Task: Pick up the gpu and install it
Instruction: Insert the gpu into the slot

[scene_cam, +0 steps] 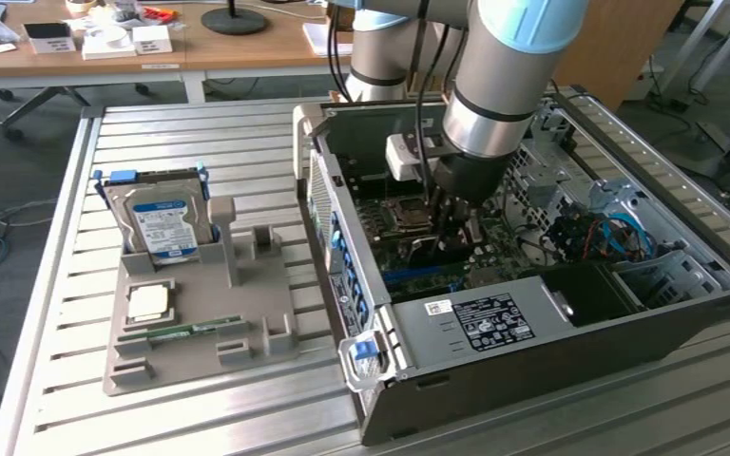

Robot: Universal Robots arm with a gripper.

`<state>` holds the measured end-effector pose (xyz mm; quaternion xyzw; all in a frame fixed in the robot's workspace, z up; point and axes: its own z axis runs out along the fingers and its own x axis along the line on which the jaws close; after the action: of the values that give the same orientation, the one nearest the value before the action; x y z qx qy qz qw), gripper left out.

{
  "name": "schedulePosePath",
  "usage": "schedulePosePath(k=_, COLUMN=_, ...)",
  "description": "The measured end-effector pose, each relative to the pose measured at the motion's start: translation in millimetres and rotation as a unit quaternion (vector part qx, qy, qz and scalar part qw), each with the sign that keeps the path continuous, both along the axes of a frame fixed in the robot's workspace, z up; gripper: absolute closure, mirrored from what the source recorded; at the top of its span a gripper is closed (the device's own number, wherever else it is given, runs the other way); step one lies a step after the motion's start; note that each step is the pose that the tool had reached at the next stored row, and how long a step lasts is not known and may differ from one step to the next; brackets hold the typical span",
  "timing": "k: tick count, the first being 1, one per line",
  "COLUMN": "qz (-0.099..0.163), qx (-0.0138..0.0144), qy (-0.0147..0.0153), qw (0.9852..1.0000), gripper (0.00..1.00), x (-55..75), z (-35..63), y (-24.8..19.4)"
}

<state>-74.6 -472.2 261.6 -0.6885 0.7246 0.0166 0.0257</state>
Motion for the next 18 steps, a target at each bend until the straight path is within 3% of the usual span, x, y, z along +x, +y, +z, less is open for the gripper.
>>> schedulePosePath(k=18, qz=0.0, qx=0.0002, qy=-0.0001, qw=1.0, gripper=0.73, x=-4.2, z=-3.3, y=0.5)
